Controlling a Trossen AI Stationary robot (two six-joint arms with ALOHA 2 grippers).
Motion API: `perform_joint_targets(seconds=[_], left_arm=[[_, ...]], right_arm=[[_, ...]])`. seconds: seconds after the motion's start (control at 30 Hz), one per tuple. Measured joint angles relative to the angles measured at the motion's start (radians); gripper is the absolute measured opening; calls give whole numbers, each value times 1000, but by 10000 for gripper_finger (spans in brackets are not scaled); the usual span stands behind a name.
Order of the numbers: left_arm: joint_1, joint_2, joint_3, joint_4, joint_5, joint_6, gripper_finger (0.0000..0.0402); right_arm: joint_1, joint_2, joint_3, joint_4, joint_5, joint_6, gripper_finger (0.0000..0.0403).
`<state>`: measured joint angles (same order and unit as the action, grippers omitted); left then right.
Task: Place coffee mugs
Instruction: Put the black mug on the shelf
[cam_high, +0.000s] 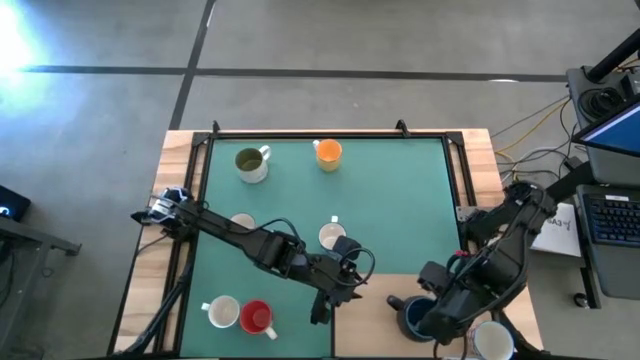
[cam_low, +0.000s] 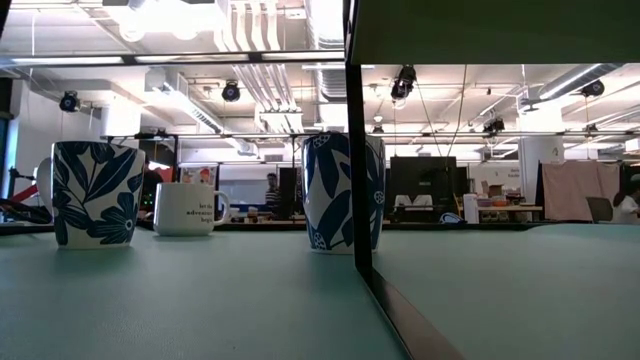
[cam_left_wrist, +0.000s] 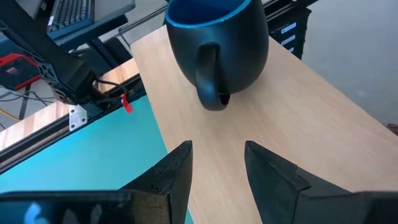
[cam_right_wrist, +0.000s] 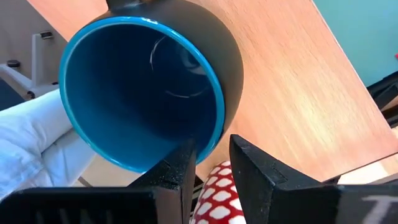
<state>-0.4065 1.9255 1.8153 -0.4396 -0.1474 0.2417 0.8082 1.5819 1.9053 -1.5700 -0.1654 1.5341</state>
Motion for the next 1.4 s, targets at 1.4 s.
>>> perform_joint_targets(seconds=[1.4], left_arm=[[34, 208, 3, 483, 85, -170, 98]], right_arm=[[30, -2, 167, 41, 255, -143, 86]])
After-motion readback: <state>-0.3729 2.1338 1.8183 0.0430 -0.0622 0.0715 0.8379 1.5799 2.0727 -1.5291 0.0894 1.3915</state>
